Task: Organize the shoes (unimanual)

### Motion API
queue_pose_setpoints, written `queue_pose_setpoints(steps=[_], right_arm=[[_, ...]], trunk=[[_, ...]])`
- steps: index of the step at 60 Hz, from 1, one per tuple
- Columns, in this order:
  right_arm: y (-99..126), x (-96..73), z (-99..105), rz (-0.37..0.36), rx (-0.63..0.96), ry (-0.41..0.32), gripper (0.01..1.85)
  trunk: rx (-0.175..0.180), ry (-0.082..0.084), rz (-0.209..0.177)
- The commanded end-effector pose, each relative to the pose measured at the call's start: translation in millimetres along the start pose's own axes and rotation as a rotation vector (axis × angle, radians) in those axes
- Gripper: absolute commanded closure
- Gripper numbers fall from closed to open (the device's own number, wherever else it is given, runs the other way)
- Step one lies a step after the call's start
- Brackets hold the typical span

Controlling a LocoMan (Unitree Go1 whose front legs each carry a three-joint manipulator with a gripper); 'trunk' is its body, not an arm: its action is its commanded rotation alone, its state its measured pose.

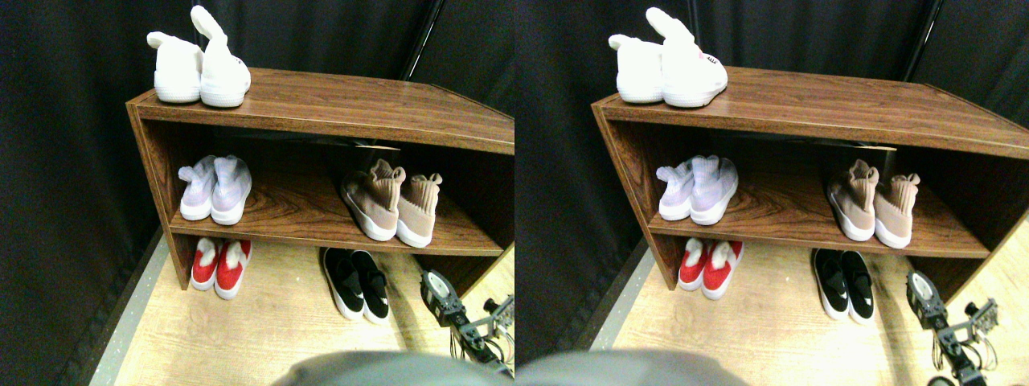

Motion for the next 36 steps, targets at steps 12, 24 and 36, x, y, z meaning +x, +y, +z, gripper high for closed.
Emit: queue_pose_setpoints(steps=[12, 24, 36], right_arm=[[34.9, -49.4, -2.5, 0.158, -0.016, 0.085, 1.8], [61.2, -74.4, -5.8, 0.253, -0.048, 0.144, 1.8], [88.6, -93.5, -12.7, 0.337, -0.073, 0.156, 1.8]], trunk=[[-0.01, -0.056, -0.023], [-0.008, -0.078, -0.03], [-0.013, -0.105, -0.028]])
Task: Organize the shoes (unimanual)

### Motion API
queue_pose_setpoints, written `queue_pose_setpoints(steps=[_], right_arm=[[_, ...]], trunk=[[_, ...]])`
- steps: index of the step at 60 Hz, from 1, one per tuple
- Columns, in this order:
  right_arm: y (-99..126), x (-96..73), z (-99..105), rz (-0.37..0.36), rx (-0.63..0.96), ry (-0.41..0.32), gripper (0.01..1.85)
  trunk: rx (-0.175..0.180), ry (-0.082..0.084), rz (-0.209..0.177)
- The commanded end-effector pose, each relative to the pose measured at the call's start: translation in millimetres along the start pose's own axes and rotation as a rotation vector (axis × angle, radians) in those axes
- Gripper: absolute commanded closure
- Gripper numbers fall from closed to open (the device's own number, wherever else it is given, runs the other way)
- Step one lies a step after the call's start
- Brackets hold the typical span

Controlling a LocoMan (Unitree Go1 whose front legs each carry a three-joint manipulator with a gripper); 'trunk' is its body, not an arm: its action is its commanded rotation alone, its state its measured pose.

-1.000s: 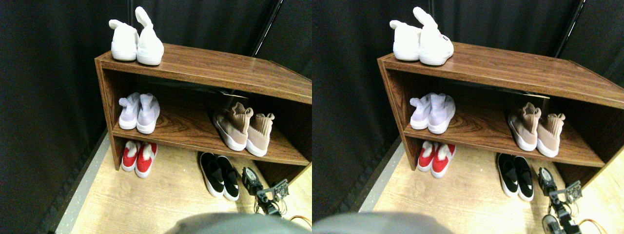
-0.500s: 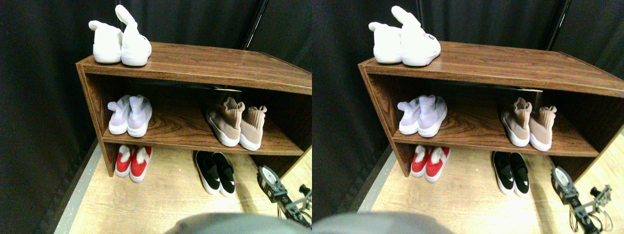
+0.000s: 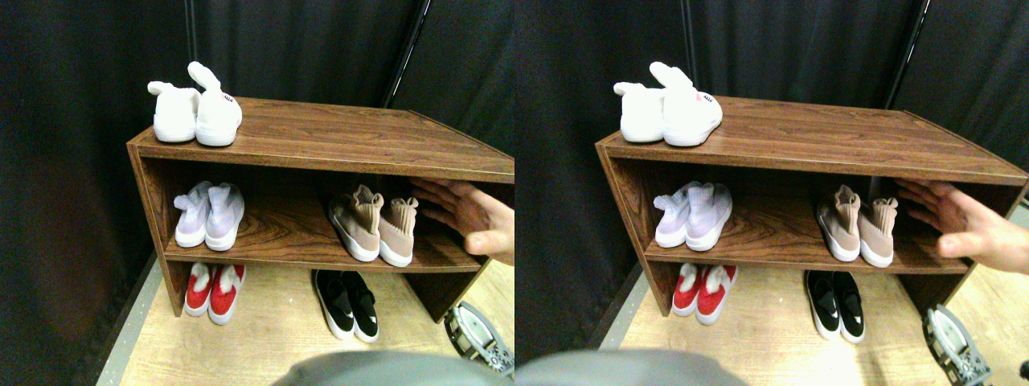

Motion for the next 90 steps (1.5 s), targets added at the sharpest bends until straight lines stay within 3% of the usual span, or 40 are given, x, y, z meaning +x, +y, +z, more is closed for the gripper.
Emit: queue_pose_setpoints(steps=[1, 13, 29, 52, 90], right_arm=[[19.6, -1.6, -4.9, 0.068, 0.015, 0.011, 1.8], [34.2, 3.6, -13.0, 0.097, 0.023, 0.032, 1.8], [36.9, 12.8, -24.3, 0.083, 0.041, 0.042, 1.8], [33.1, 22.6, -27.8, 0.09, 0.051, 0.025, 1.8], [31.4, 22.8, -24.1, 0.083, 0.073, 0.012, 1.8]], trunk=[[-0.009, -0.038, 0.003], [-0.021, -0.049, 0.015], [-0.028, -0.042, 0.03], [-0.021, -0.031, 0.019], [-0.023, -0.018, 0.014]])
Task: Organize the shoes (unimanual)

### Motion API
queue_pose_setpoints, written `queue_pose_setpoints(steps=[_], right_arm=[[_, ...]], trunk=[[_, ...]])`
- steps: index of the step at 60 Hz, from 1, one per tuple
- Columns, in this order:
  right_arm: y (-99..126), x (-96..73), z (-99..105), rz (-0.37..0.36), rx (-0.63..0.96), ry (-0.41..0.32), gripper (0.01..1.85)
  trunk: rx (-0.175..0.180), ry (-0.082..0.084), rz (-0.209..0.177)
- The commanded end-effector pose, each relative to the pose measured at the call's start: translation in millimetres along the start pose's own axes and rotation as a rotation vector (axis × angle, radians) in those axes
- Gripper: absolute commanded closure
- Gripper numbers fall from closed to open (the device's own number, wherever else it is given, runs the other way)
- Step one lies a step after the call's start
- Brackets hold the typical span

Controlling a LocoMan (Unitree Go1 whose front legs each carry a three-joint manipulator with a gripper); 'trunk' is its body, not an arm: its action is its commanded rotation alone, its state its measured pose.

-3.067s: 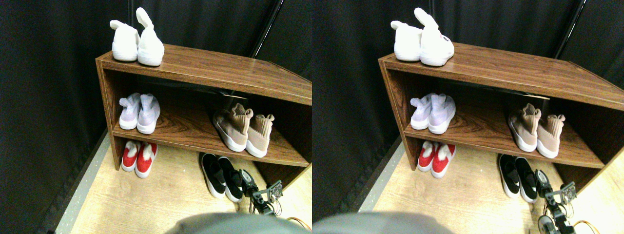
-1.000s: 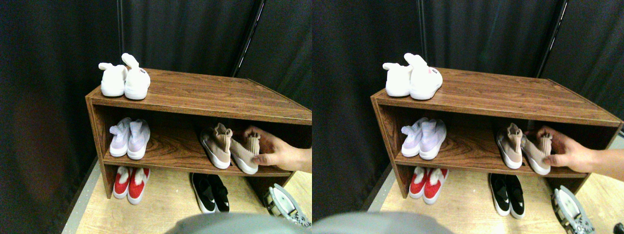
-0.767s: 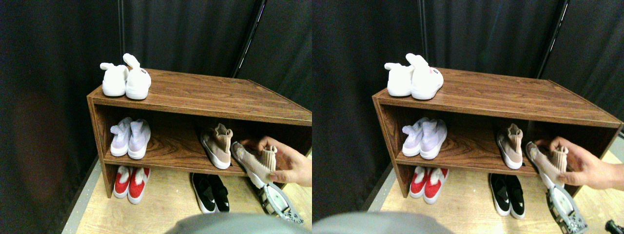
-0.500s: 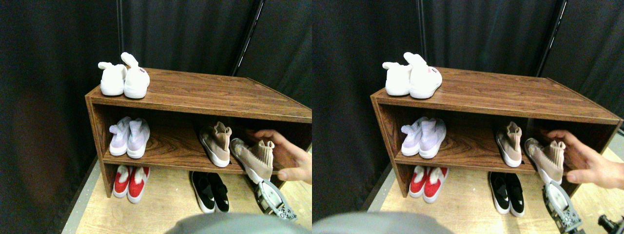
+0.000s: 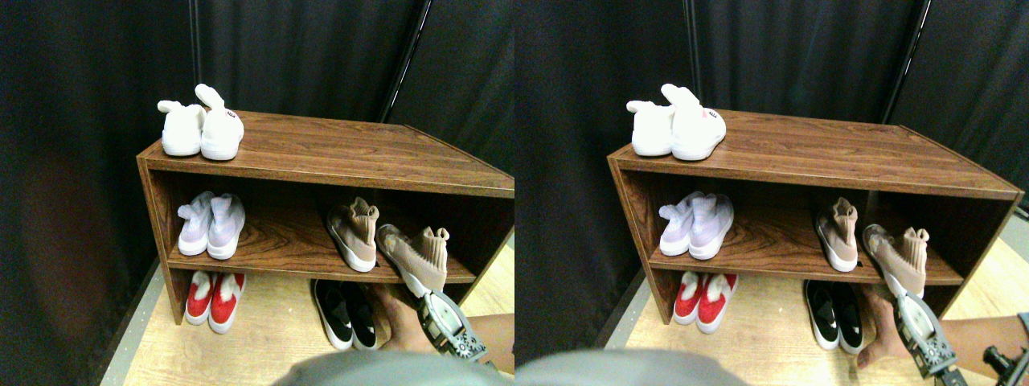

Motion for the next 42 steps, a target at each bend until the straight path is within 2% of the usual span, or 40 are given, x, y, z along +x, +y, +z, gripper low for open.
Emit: queue_pose_setpoints(steps=[1, 17, 28, 34, 36, 37, 38, 39, 40, 41, 42], right_arm=[[10.2, 0.2, -0.1, 0.052, 0.012, 0.003, 1.8], [12.8, -2.8, -1.4, 0.048, 0.013, 0.0, 1.8], [16.4, -5.2, 0.7, 0.067, -0.022, 0.002, 1.8], [15.5, -5.1, 1.9, 0.075, -0.009, 0.001, 1.8], [14.4, -4.4, 2.0, 0.098, 0.025, 0.002, 1.8], [13.8, -4.5, 2.3, 0.102, 0.039, 0.008, 1.71], [13.5, -5.0, 2.9, 0.095, 0.039, 0.014, 1.33], [13.5, -5.0, 2.9, 0.095, 0.039, 0.014, 1.33], [13.2, -5.1, 3.1, 0.096, 0.033, 0.013, 1.15], [12.3, -5.2, 3.6, 0.099, 0.01, 0.009, 0.8], [11.3, -5.2, 4.3, 0.098, -0.035, 0.003, 0.58]], trunk=[[-0.016, 0.015, 0.007], [-0.017, 0.016, -0.001], [-0.016, 0.018, -0.006], [-0.016, 0.018, -0.006], [-0.012, 0.016, -0.014], [-0.012, 0.016, -0.014], [-0.012, 0.016, -0.014], [-0.012, 0.016, -0.014], [-0.009, 0.016, -0.016], [-0.009, 0.016, -0.016], [-0.009, 0.016, -0.016]])
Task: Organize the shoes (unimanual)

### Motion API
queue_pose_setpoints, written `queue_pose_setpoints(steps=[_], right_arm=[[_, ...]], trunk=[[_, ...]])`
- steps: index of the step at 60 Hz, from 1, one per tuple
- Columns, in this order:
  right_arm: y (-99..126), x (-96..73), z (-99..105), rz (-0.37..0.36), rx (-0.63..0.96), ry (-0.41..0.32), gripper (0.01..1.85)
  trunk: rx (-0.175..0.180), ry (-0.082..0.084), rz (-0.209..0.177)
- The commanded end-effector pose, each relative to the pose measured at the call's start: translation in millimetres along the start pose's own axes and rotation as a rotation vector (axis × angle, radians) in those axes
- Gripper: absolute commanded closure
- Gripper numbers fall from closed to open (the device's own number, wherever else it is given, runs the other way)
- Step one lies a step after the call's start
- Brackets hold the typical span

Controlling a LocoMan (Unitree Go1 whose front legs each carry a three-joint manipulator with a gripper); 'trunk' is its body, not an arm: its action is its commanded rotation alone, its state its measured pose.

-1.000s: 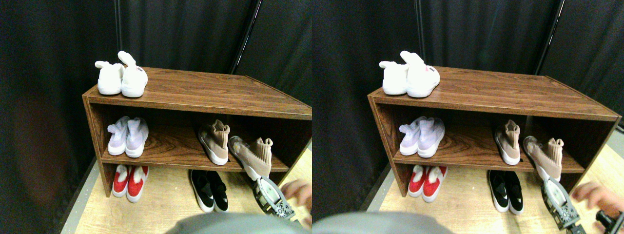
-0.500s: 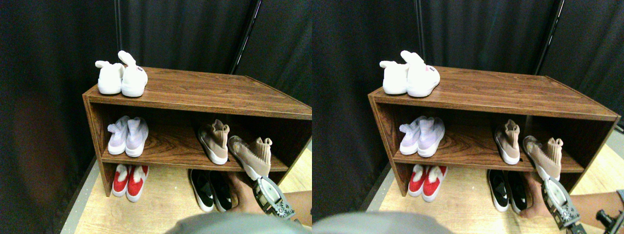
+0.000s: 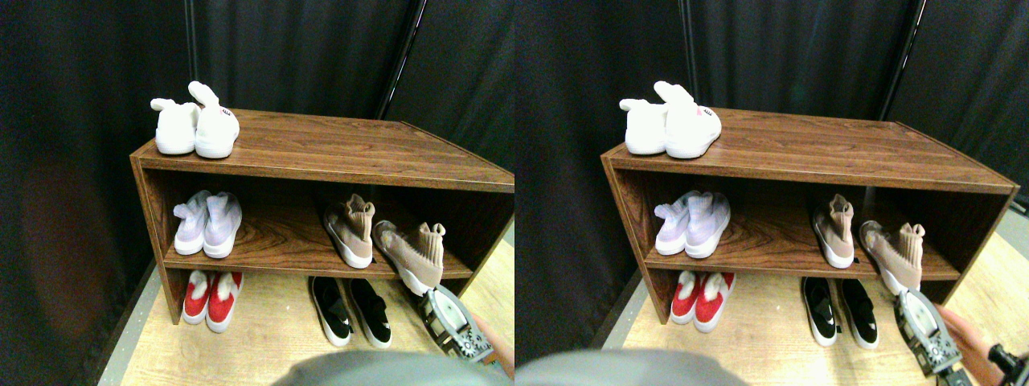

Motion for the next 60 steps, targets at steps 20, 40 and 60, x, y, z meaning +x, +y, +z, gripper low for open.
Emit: queue_pose_setpoints(steps=[20, 40, 60], right_arm=[[-9.4, 20.1, 19.6, -0.024, -0.161, -0.074, 0.01], [-28.0, 50.9, 31.9, -0.082, -0.096, -0.092, 0.01], [-47.5, 82.2, 35.6, -0.124, -0.039, -0.118, 0.04]], trunk=[[-0.011, 0.018, -0.011], [-0.006, 0.024, -0.008], [-0.009, 0.024, 0.007]])
